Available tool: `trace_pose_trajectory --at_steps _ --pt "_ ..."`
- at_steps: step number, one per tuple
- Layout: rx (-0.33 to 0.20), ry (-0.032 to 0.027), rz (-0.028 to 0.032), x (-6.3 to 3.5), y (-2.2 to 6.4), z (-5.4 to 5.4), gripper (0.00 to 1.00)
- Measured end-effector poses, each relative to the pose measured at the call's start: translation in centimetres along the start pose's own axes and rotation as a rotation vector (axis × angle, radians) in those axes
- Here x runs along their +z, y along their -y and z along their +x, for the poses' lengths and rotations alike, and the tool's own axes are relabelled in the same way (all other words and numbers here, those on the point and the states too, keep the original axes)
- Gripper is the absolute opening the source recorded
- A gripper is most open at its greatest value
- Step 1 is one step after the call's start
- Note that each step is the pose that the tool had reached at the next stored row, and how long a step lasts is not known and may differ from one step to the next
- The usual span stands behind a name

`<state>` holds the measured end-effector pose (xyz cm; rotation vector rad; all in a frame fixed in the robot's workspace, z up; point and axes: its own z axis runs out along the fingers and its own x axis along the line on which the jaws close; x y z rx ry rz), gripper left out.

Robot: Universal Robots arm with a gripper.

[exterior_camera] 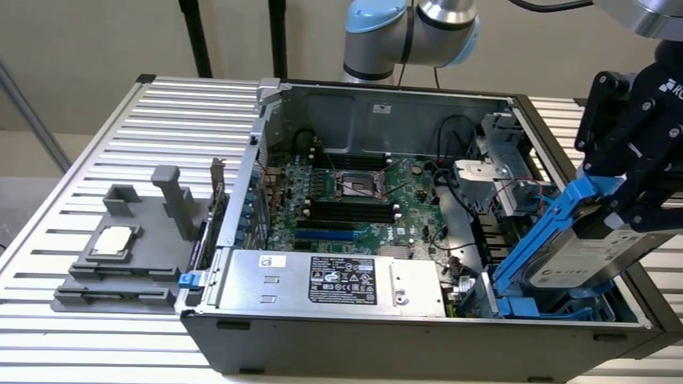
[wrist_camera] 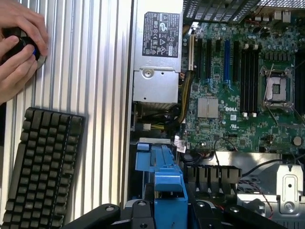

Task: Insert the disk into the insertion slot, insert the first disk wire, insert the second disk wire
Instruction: 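Insert the first disk wire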

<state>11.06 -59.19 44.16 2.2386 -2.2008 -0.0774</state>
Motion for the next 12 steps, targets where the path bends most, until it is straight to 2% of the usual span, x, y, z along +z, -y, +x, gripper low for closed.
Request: trace_pose_trajectory --at_steps 7,12 --pt "-0.001 0.0001 0.0001 0.46 0.02 -0.11 0.32" --pt "-0.001 0.0024 0.0002 0.74 0.02 -0.21 0.32"
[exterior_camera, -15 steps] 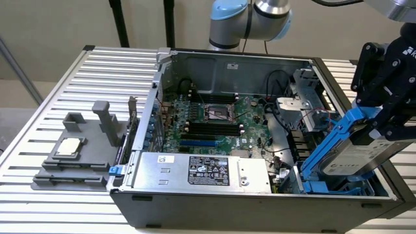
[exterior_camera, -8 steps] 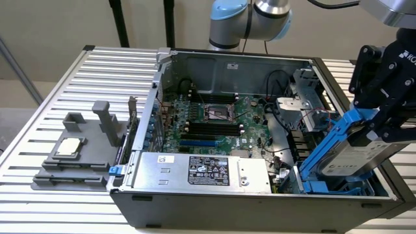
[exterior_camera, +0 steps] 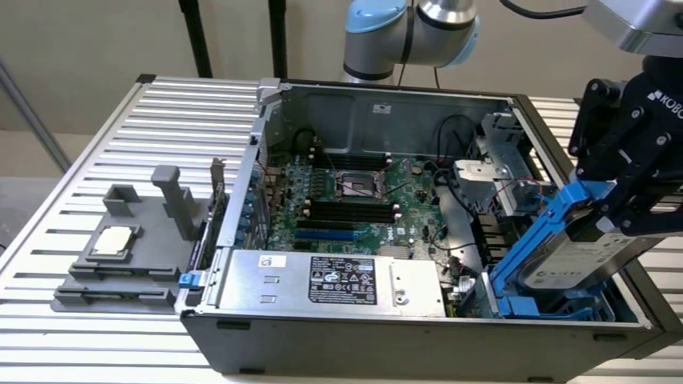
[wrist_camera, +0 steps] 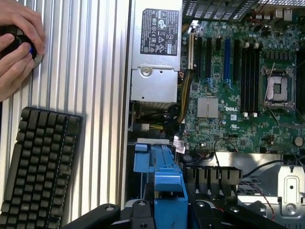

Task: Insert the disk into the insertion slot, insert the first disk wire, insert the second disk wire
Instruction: 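Insert the first disk wire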

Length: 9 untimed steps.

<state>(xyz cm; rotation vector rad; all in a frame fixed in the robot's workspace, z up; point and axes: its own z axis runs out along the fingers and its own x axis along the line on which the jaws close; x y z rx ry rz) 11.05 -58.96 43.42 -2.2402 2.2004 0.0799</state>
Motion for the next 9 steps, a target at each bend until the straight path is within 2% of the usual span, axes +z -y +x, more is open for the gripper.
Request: trace_pose_trajectory --at_steps 9 --pt "-0.001 0.0101 0.0005 0.57 -0.01 -0.26 0.32"
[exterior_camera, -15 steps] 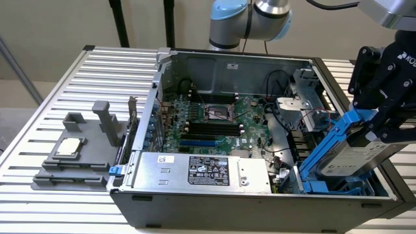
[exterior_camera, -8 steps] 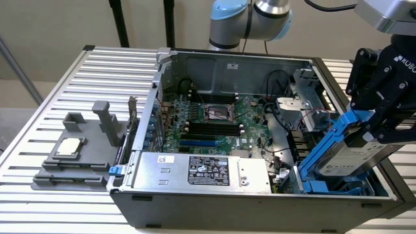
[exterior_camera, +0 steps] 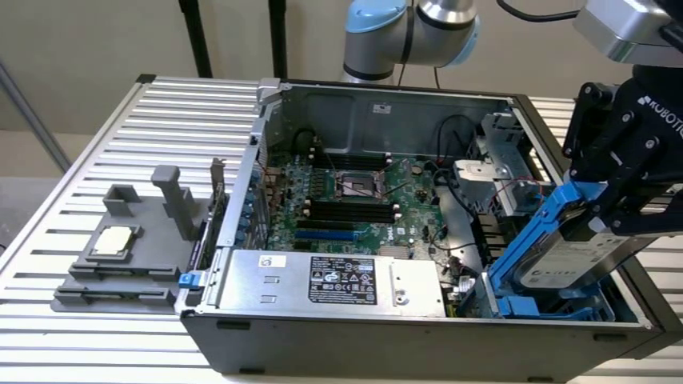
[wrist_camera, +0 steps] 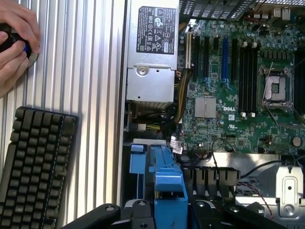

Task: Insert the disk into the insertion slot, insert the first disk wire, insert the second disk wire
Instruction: 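Insert the first disk wire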

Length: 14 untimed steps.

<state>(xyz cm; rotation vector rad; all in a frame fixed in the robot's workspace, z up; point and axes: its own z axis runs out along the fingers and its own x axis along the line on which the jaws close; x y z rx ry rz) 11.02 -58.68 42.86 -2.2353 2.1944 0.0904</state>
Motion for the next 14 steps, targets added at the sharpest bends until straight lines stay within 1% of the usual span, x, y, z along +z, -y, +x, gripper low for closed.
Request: trace_pose_trajectory --at_steps 6,11,12,13,14 --pt "-0.001 0.0088 0.0018 0.41 0.01 -0.13 0.32" --pt "-0.002 0.0169 0.0035 0.66 0.02 -0.14 0.32" --pt "-0.002 0.0195 0.0039 0.73 0.03 -0.14 0.34" --pt "-0.002 0.0196 0.0038 0.74 0.03 -0.14 0.34" --pt "-0.002 0.0209 0.0038 0.77 0.03 -0.13 0.34"
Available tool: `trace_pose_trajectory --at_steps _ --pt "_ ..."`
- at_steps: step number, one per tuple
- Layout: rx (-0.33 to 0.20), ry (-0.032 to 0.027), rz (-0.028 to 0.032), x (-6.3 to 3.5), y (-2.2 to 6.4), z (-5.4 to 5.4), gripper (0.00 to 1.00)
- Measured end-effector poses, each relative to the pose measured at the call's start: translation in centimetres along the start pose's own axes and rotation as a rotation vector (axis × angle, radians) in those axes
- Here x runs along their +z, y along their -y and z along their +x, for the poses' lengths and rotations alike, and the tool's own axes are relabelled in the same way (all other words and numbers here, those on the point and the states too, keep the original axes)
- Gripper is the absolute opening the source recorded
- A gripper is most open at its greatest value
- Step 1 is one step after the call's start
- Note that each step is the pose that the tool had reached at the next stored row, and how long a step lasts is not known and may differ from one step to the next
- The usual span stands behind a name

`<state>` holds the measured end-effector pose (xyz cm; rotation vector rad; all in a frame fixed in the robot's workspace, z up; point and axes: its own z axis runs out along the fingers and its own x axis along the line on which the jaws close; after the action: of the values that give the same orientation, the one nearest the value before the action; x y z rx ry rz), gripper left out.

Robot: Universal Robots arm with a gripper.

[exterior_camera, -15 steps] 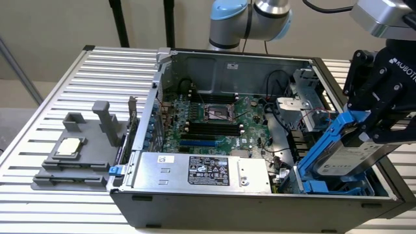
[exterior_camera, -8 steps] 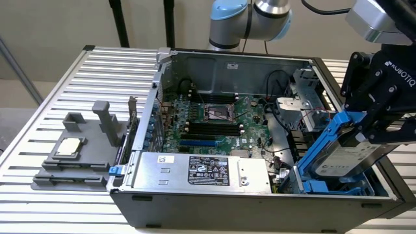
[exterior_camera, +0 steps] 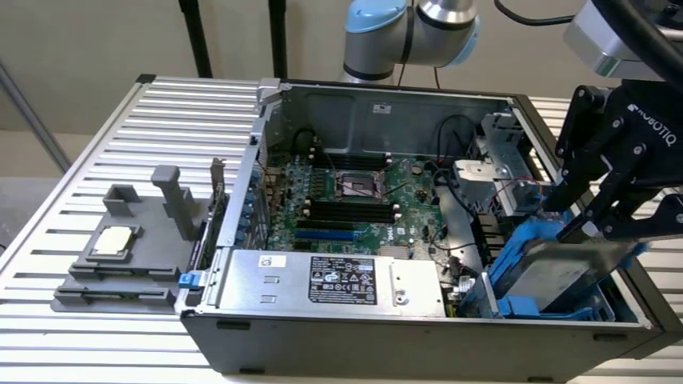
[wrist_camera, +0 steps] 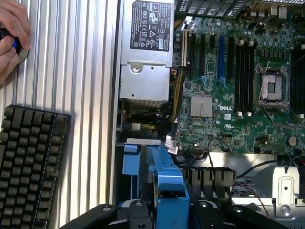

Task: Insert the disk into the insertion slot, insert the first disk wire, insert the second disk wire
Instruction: 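Insert the first disk wire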

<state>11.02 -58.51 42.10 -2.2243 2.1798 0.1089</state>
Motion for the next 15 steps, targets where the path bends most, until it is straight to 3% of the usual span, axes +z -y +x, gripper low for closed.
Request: trace_pose_trajectory --at_steps 1,4,15 --pt "0.0 0.0014 0.0001 0.02 0.0 0.01 0.4" --pt "0.0 0.0046 0.0003 0.08 0.0 0.01 0.4" --pt "-0.002 0.0059 0.0003 0.1 0.42 0.01 0.4"
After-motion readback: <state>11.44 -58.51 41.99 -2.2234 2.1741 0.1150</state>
